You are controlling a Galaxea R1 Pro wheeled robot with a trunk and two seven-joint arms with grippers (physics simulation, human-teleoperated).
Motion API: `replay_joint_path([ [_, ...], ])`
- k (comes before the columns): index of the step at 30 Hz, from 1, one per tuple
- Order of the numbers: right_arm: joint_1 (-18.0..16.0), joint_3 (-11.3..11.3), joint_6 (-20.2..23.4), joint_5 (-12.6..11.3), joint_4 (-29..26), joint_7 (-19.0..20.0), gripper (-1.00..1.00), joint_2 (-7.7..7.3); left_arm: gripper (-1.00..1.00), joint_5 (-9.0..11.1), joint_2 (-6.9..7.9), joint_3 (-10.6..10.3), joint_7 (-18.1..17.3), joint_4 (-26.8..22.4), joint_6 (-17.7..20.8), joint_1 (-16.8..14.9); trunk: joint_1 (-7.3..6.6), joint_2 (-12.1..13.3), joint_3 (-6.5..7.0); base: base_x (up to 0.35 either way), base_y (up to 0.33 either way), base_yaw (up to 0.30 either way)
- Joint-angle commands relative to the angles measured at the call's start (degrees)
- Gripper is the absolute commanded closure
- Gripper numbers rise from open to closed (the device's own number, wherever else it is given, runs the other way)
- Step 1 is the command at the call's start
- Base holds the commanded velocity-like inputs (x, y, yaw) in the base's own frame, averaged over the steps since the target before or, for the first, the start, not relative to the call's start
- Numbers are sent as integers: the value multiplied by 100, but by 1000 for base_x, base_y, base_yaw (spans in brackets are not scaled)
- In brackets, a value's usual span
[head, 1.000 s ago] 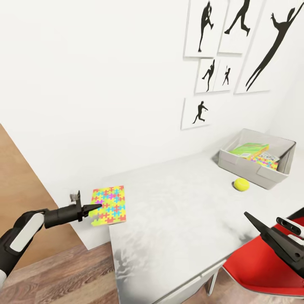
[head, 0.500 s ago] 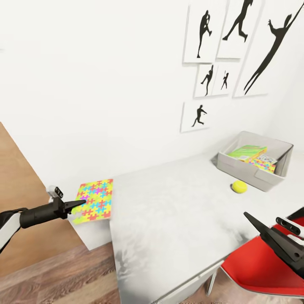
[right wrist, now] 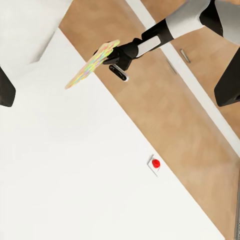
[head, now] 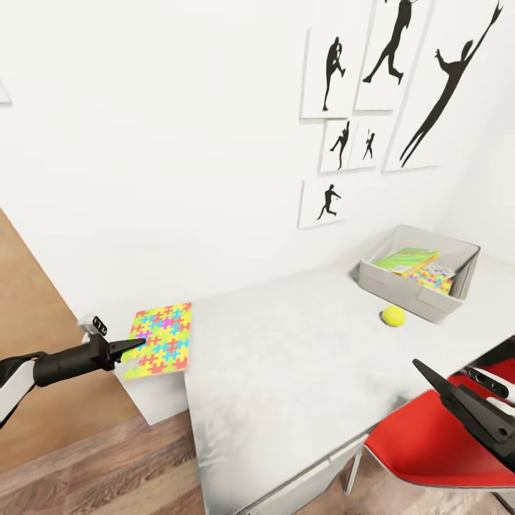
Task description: Put all the toys in the child's room - the three board games (two on the bed and one on the table), the two jigsaw puzzles on the table, and the tennis ball on the table - inside the toy box on the table in the child's room.
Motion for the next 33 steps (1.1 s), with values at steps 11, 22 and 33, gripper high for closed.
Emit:
replay_joint_path([
  [11, -4, 2, 58, -14, 2, 14, -100, 2, 100, 12, 10, -16, -14, -13, 16, -4, -244, 440, 270, -139, 0, -192],
  [22, -4, -10, 58, -14, 7, 22, -100, -2, 100, 12, 15, -16, -14, -45, 15, -5, -485, 881, 545, -3, 0, -197],
  [33, -4, -23, 58, -14, 7, 34, -100, -3, 100, 11, 15, -16, -14, -51, 14, -5, -727, 1322, 820, -93, 0, -197],
])
